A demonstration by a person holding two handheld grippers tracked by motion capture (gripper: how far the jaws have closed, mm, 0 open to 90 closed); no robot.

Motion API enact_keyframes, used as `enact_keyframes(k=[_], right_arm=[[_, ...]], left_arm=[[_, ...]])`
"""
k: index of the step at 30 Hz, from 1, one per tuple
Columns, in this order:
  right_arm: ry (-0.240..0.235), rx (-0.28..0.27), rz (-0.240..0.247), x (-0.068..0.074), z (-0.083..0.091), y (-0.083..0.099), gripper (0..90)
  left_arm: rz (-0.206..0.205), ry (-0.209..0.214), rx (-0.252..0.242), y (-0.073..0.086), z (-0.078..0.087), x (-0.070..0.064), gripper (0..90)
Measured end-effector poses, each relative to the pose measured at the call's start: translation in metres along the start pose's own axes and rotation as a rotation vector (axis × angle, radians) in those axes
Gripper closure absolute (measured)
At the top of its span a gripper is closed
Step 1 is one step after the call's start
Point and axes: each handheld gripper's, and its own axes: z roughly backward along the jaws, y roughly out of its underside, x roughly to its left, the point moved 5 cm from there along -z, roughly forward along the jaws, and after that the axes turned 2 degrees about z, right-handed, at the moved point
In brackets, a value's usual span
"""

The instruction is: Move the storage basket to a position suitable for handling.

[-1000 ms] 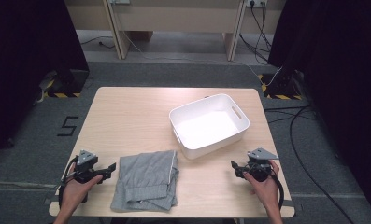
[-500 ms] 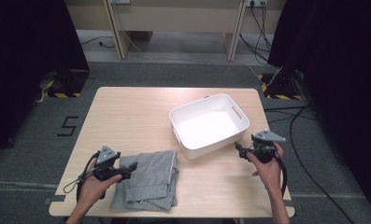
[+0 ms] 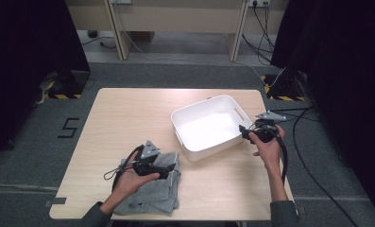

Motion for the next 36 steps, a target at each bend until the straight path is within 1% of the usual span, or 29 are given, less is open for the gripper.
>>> enact_keyframes(k=[1,3,4,7,9,12,13,16,17,19,21,22,25,27,30,32,33,34,36], right_arm=[[0.004,0.002,-0.004,-0.001,-0.003,0.0,25.3],[-0.001,0.004,-0.023,-0.002,-0.008,0.001,25.8],[-0.001,0.008,-0.031,-0.003,-0.01,0.002,26.1],[-0.001,0.021,-0.039,-0.005,-0.015,0.004,27.1],[-0.001,0.031,-0.042,-0.006,-0.016,0.005,28.1],[-0.008,0.034,-0.039,-0.007,-0.018,0.006,29.6],[-0.014,0.033,-0.038,-0.007,-0.018,0.006,30.6],[-0.035,0.033,-0.044,-0.004,-0.018,0.006,37.6],[-0.049,0.036,-0.044,-0.002,-0.018,0.006,37.7],[-0.04,0.045,-0.045,0.0,-0.018,0.006,37.5],[-0.042,0.048,-0.056,0.001,-0.017,0.006,36.8],[-0.049,0.053,-0.072,0.003,-0.016,0.007,36.1],[-0.057,0.074,-0.079,0.011,-0.013,0.007,32.6],[-0.068,0.087,-0.052,0.019,-0.013,0.008,28.9],[-0.083,0.11,-0.028,0.026,-0.012,0.007,30.4],[-0.107,0.127,-0.024,0.029,-0.012,0.008,31.2],[-0.13,0.139,-0.032,0.032,-0.012,0.009,31.4],[-0.136,0.144,-0.027,0.033,-0.012,0.01,32.2],[-0.13,0.14,-0.008,0.036,-0.012,0.01,33.9]], left_arm=[[-0.007,0.0,0.006,-0.004,-0.006,-0.002,16.7],[-0.01,-0.003,0.007,-0.012,-0.016,-0.004,17.5],[-0.005,-0.002,0.003,-0.016,-0.02,-0.005,17.9],[0.021,0.031,0.005,-0.023,-0.032,-0.01,19.5],[0.022,0.022,0.009,-0.027,-0.04,-0.011,20.8],[0.038,0.034,0.006,-0.029,-0.049,-0.012,26.3],[0.037,0.033,0.005,-0.03,-0.051,-0.012,27.3],[0.06,0.064,0.016,-0.032,-0.057,-0.012,26.6],[0.063,0.055,0.015,-0.033,-0.058,-0.012,28.3],[0.046,0.033,0.016,-0.034,-0.059,-0.009,30.3],[0.064,0.028,0.009,-0.036,-0.058,-0.005,32.3],[0.073,0.024,0.003,-0.038,-0.057,-0.002,32.9],[0.088,0.009,0.001,-0.04,-0.054,0.009,33.1],[0.096,-0.005,0.003,-0.041,-0.052,0.015,33.6],[0.11,-0.008,0.009,-0.039,-0.048,0.026,33.8],[0.11,-0.021,0.01,-0.038,-0.045,0.031,34.0],[0.112,-0.024,0.009,-0.037,-0.044,0.033,34.0],[0.119,-0.021,0.007,-0.036,-0.043,0.035,34.0],[0.135,-0.007,0.003,-0.034,-0.041,0.039,35.0]])
